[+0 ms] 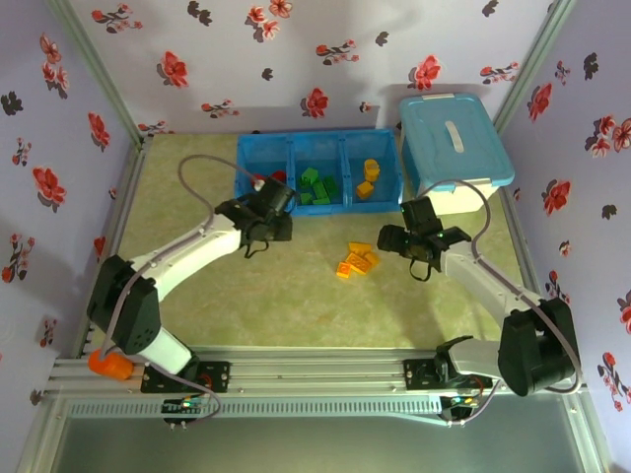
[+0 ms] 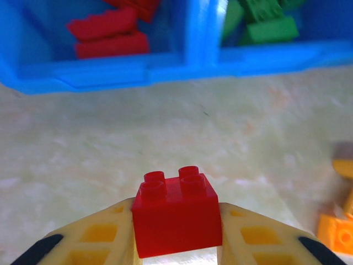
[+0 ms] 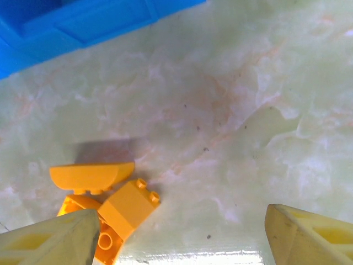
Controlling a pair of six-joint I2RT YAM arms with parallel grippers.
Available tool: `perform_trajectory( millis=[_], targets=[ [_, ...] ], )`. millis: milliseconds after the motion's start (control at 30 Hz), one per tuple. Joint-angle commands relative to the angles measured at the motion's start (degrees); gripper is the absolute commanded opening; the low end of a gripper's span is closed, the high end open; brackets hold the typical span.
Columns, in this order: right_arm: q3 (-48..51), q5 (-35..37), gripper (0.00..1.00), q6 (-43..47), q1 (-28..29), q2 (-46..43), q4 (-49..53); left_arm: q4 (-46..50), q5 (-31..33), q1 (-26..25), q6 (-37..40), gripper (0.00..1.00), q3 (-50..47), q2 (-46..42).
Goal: Sort the legos into containers by color
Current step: Place the lego in the container.
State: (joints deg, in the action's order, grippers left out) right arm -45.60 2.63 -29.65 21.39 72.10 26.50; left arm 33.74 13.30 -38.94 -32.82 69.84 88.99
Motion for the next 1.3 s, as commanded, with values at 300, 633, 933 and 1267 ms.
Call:
perform_trajectory(
  millis=[300,633,933,1267],
  targets=[
    [3.50,-1.05,0.78,-2.17,3.18,-2.22,-2.23,-3.41,-3.71,12.61,5.10,0.32,5.65,5.48],
    [4.37,-0.70,0.79,-2.94,5.11,-3.41,-2.00,-1.68,-5.39,16.61,7.64,0.51,16.60,15.64],
    [4.38,-0.42,0.80,-2.08,6.51,-3.74,-1.54,-4.79,-6.94,14.60,7.12,0.73,12.92,10.38],
    [4.14,0.13,0.79,-0.65,8.56,-2.16,-0.75,-9.19,-7.72,10.69,6.33,0.71,1.05,-1.33]
  ],
)
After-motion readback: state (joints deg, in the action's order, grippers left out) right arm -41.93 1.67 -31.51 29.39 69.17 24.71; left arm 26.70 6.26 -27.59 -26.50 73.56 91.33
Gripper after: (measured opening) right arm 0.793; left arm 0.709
